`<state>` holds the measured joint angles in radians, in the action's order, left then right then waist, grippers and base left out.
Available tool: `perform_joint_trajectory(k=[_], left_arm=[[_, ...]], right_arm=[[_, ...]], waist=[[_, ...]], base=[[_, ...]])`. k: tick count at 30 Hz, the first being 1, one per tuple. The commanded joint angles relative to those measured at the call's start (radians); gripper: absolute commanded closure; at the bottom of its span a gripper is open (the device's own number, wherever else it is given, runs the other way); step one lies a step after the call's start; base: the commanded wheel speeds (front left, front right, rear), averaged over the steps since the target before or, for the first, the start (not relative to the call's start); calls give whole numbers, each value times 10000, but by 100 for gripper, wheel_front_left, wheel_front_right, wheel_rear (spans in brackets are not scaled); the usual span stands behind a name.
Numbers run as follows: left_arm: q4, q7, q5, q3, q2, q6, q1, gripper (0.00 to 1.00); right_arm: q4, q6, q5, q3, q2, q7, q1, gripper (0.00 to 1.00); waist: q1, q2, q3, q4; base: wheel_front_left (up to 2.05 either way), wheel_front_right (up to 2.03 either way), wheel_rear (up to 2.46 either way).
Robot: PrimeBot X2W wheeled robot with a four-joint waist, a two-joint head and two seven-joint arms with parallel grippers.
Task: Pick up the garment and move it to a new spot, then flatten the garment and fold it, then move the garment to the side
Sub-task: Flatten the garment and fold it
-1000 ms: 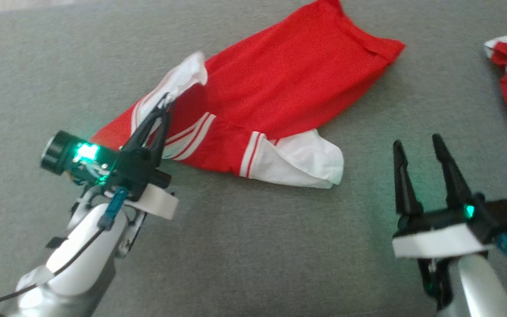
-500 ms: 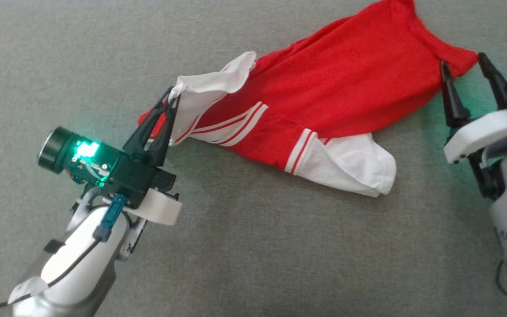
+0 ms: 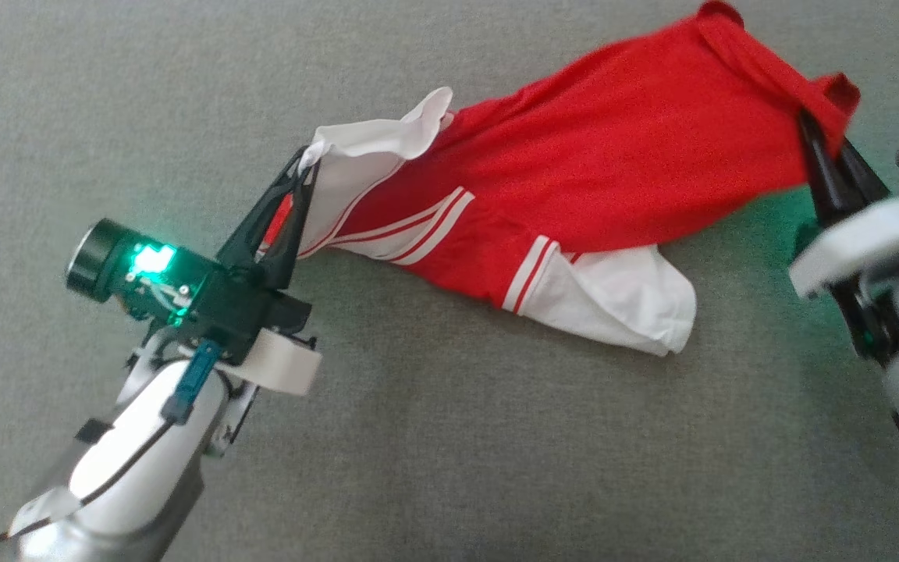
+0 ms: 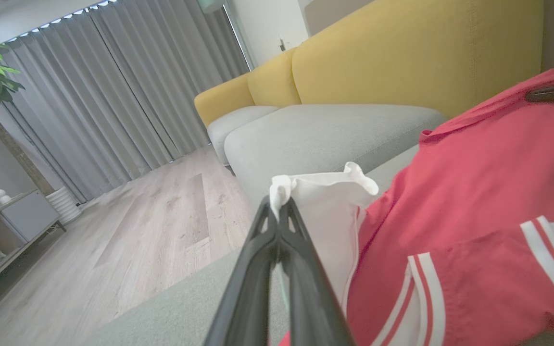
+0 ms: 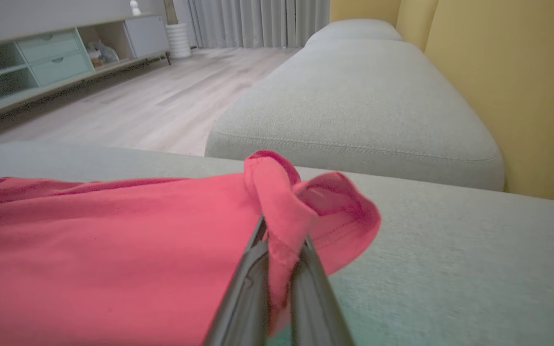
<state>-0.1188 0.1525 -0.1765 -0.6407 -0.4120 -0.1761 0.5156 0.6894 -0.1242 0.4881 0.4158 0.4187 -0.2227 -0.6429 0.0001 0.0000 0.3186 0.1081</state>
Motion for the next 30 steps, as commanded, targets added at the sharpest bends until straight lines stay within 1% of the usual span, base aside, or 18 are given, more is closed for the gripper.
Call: perform_joint_trajectory(k=[1, 4, 7, 9, 12, 13, 14, 16, 18, 19, 21, 23, 25, 27, 30], left_arm=[[359, 94, -88, 511, -420, -90, 203, 100], [706, 79, -253, 739, -705, -253, -166, 100], [1226, -47, -466, 1000, -1056, -465, -715, 100], [1649, -199, -629, 1138, -1278, -611, -1178, 100], [2295, -481, -834, 1269, -1544, -849, -1883, 100], [2495, -570, -868, 1298, -1614, -937, -2077, 100], [2667, -659, -879, 1327, -1687, -1022, -2233, 100], [2876, -805, -892, 1432, -1849, -1188, -2470, 100], [2980, -914, -852, 1558, -2047, -1328, -2611, 100], [3017, -952, -858, 1621, -2119, -1376, -2648, 100], [3054, -1050, -816, 1702, -2261, -1445, -2669, 100], [3044, -1085, -831, 1757, -2338, -1441, -2624, 100], [3021, -1093, -851, 1761, -2339, -1404, -2522, 100], [2967, -1105, -836, 1697, -2298, -1331, -2367, 100], [2859, -1079, -796, 1561, -2174, -1197, -2071, 100]], right_arm=[[-421, -65, 187, 104, 340, -149, 582, 100], [-1781, -65, 689, -94, 1101, -236, 2136, 100], [-3056, -65, 688, -663, 1822, -90, 4078, 100], [-3832, -65, 588, -1093, 1995, 320, 5422, 100], [-5048, -65, 794, -1500, 1855, 1213, 7215, 100], [-5464, -65, 894, -1612, 1788, 1504, 7695, 68], [-5792, -65, 999, -1767, 1783, 1692, 8082, 0], [-6523, -65, 1187, -2256, 1692, 1789, 8509, 0], [-7221, -65, 1429, -2868, 1508, 1790, 8611, 0], [-7462, -65, 1406, -3160, 1466, 1832, 8578, 0], [-7697, -65, 978, -3623, 1452, 2075, 8363, 0], [-7638, -65, 484, -3928, 1274, 2380, 7928, 0], [-7428, -65, 210, -3953, 1010, 2671, 7390, 0], [-7101, -65, -44, -3744, 909, 2963, 6905, 0], [-6445, -65, -188, -3374, 974, 3310, 6310, 0]], waist=[[-1, 0, -146, -127], [-1, 0, -286, -370], [-1, 0, -343, -667], [-1, 0, -343, -868], [-1, 0, -285, -1099], [-1, 0, -257, -1139], [-1, 0, -223, -1162], [-1, 0, -187, -1229], [-1, 0, -177, -1298], [-1, 0, -171, -1320], [-1, 0, -143, -1330], [-1, 0, -67, -1293], [-1, 0, 32, -1195], [-1, 0, 150, -1037], [-1, 0, 334, -779]], base=[[0, 0, 0], [0, 0, 0], [0, 0, 0], [0, 0, 0], [0, 0, 0], [0, 0, 0], [0, 0, 0], [0, 0, 0], [0, 0, 0], [0, 0, 0], [0, 0, 0], [0, 0, 0], [0, 0, 0], [0, 0, 0], [0, 0, 0]])
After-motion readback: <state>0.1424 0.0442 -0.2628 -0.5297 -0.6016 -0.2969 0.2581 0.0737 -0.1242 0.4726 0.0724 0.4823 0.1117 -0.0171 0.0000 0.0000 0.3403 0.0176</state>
